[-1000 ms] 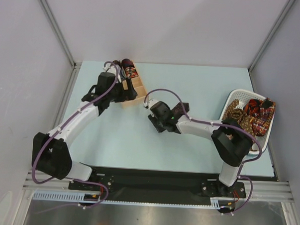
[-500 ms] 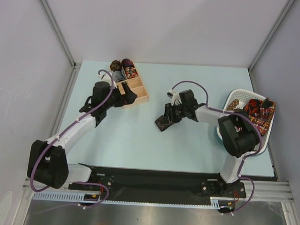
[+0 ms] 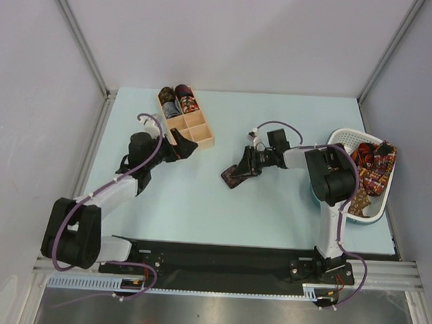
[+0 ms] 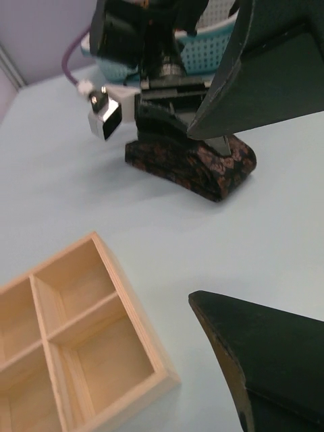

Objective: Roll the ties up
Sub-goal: Roll the tie

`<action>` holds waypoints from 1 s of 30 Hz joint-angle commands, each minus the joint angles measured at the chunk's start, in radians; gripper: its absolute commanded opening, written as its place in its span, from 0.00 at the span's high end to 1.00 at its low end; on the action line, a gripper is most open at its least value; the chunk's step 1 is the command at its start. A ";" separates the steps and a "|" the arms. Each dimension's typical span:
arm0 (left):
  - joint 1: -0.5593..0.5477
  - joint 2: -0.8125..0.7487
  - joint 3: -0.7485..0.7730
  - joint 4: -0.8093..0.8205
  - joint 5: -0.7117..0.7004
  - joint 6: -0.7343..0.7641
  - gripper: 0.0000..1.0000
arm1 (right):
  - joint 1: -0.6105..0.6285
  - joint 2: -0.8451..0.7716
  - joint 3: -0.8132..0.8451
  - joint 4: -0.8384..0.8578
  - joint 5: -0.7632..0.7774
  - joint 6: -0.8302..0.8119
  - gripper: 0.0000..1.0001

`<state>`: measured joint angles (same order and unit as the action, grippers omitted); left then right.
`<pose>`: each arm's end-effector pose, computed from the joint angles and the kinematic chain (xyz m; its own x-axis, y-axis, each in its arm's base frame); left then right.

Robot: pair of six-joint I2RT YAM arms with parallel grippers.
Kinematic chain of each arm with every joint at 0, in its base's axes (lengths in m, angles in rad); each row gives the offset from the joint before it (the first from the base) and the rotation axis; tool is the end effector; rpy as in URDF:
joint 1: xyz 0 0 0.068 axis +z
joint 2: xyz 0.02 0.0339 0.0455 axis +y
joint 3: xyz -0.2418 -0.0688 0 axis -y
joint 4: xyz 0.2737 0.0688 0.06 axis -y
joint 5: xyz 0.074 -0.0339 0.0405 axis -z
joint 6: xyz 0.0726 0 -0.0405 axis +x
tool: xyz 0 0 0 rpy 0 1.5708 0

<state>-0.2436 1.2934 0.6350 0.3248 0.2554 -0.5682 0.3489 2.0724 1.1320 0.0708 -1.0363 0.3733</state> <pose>0.3287 -0.1006 0.1788 -0.5181 -0.4077 -0.7519 0.2210 0.7854 -0.5782 0.3711 0.2015 0.0550 -0.9224 -0.1379 -0.3609 -0.3861 0.3643 0.8475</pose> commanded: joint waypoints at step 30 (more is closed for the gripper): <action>-0.430 0.377 0.345 -0.178 -0.088 0.692 0.00 | -0.034 0.204 0.134 -0.175 0.001 -0.143 0.77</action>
<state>-0.6392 1.6466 0.9325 0.1524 0.1425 0.0479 0.3042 2.2257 1.3079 -0.1143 -1.1465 0.2657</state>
